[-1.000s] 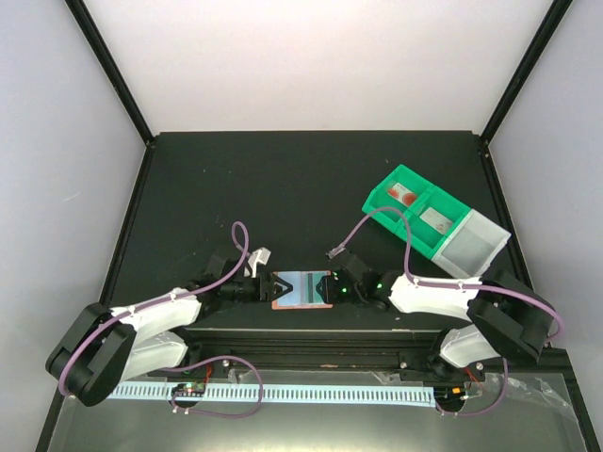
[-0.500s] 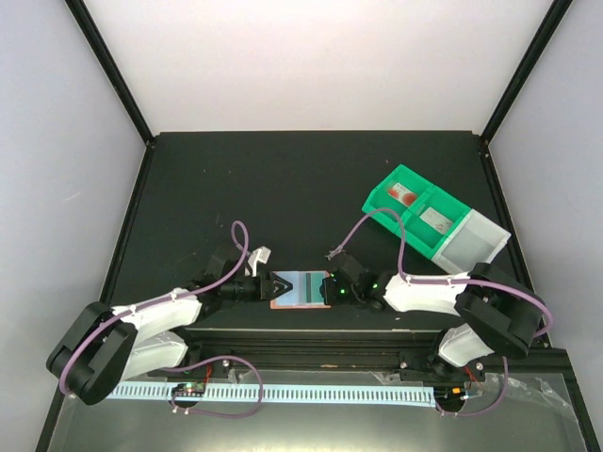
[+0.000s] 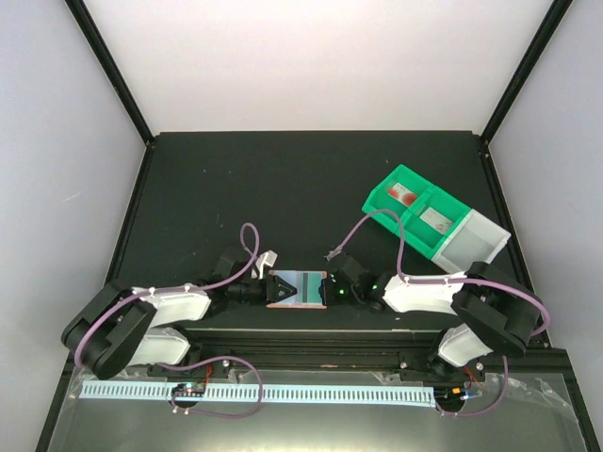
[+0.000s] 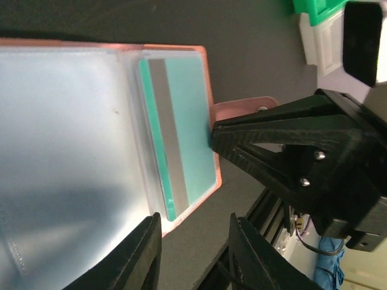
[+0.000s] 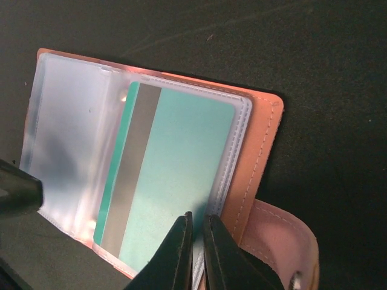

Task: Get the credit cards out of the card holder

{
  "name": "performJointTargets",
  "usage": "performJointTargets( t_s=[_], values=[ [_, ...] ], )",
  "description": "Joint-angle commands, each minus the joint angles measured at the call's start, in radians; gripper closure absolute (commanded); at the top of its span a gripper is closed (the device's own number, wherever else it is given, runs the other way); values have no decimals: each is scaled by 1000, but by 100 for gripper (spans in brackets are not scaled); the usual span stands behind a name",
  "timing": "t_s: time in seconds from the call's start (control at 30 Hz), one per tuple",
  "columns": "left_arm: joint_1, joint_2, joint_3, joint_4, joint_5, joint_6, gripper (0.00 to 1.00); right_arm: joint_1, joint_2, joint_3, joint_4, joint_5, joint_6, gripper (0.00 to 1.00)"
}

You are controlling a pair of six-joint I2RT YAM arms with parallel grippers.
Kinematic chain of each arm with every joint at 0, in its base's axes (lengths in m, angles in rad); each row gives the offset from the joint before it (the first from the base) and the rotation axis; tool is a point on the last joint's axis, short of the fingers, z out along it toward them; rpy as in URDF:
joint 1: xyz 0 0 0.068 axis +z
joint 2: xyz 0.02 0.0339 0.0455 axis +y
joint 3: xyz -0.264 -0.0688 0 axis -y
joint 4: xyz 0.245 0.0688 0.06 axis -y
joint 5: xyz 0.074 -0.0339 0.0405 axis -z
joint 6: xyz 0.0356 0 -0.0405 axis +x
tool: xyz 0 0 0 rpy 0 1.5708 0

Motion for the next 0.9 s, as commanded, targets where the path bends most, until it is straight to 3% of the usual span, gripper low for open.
performJointTargets(
  t_s=[0.0, 0.23, 0.47, 0.87],
  values=[
    [-21, 72, 19, 106, 21, -30, 69, 11, 14, -20, 30, -6, 19, 91],
    [-34, 128, 39, 116, -5, -30, 73, 12, 18, -33, 33, 2, 22, 95],
    [-35, 114, 63, 7, -89, 26, 74, 11, 20, -47, 40, 3, 25, 96],
    [-55, 190, 69, 90, -79, -26, 75, 12, 37, -58, 68, -10, 32, 97]
  ],
)
